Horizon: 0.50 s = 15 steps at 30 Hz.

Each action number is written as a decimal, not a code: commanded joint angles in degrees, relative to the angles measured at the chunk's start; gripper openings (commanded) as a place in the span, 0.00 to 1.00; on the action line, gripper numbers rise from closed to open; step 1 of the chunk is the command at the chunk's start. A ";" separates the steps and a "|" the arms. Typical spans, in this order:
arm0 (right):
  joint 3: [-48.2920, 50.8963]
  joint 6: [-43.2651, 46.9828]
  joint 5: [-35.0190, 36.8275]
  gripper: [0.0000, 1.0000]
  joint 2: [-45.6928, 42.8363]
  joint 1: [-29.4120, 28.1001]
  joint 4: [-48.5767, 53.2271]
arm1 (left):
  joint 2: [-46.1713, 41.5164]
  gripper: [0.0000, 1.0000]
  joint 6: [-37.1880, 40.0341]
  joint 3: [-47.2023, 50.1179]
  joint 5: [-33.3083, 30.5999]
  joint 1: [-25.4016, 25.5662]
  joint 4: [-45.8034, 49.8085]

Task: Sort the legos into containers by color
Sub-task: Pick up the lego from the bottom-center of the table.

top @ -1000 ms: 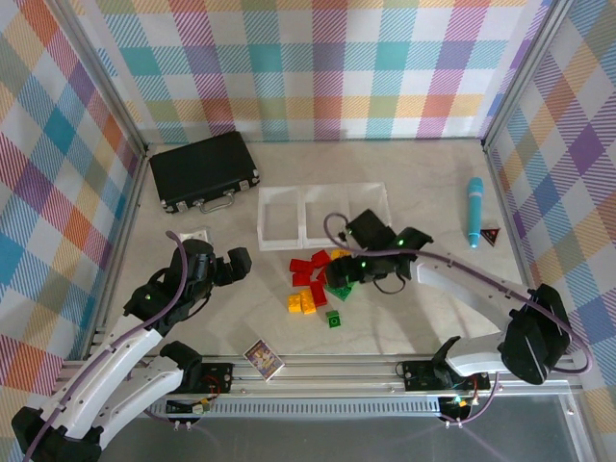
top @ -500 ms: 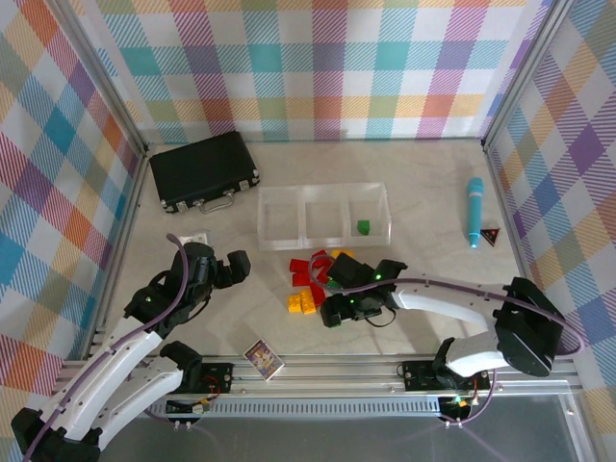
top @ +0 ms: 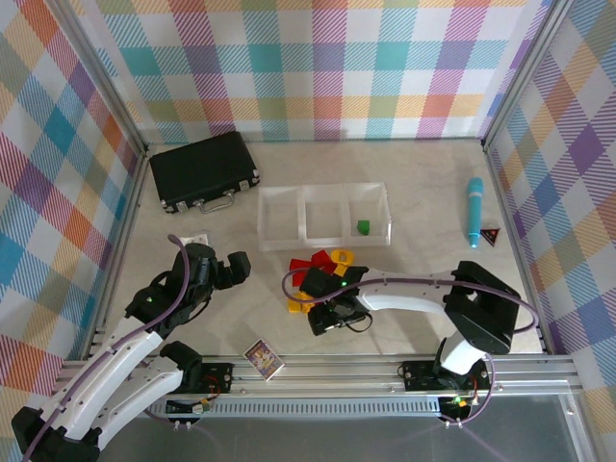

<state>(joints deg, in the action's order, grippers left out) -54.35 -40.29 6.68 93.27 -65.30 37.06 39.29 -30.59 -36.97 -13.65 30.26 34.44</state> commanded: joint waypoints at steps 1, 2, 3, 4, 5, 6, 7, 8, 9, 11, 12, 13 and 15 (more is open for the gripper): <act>-2.22 -1.11 2.45 0.74 2.06 -0.85 1.43 | 0.18 1.00 0.85 -0.44 -1.16 0.50 1.03; -2.63 -0.93 2.83 0.72 2.53 -0.93 1.58 | 0.17 1.00 0.95 -0.42 -1.19 0.48 1.10; -2.95 -0.92 3.26 0.70 2.85 -0.97 1.85 | 0.18 1.00 1.05 -0.46 -1.20 0.50 1.02; -3.26 -0.93 3.62 0.67 3.20 -0.97 2.18 | 0.18 1.00 1.01 -0.36 -1.25 0.50 0.99; -3.54 -0.86 3.90 0.65 3.41 -0.97 2.53 | 0.18 1.00 1.02 -0.31 -1.20 0.46 0.90; -3.73 -0.84 4.28 0.63 3.66 -1.02 2.81 | 0.16 1.00 1.02 -0.26 -1.16 0.50 0.90; -3.88 -0.84 4.48 0.60 3.94 -1.02 2.91 | 0.13 1.00 0.97 -0.15 -1.15 0.50 0.78; -4.01 -0.76 4.75 0.58 4.19 -0.97 3.00 | 0.25 1.00 1.00 -0.20 -1.15 0.50 0.64; -4.16 -0.68 4.98 0.56 4.49 -1.00 3.24 | 0.26 1.00 0.99 -0.16 -1.14 0.50 0.67; -4.45 -0.83 5.61 0.51 5.04 -0.93 3.59 | 0.35 1.00 1.07 -0.34 -1.11 0.50 0.64; -4.53 -0.68 5.88 0.49 5.18 -0.98 3.63 | 0.35 1.00 1.16 -0.36 -1.19 0.50 0.65; -4.54 -0.67 6.14 0.47 5.37 -1.07 3.79 | 0.41 1.00 1.15 -0.47 -1.20 0.52 0.74; -4.63 -0.54 6.48 0.45 5.44 -0.97 4.01 | 0.36 1.00 1.28 -0.56 -1.23 0.50 0.85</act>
<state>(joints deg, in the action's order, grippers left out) -57.82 -40.73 11.55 98.10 -65.89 38.89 39.59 -30.37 -36.97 -14.20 30.26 34.44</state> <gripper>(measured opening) 0.456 0.997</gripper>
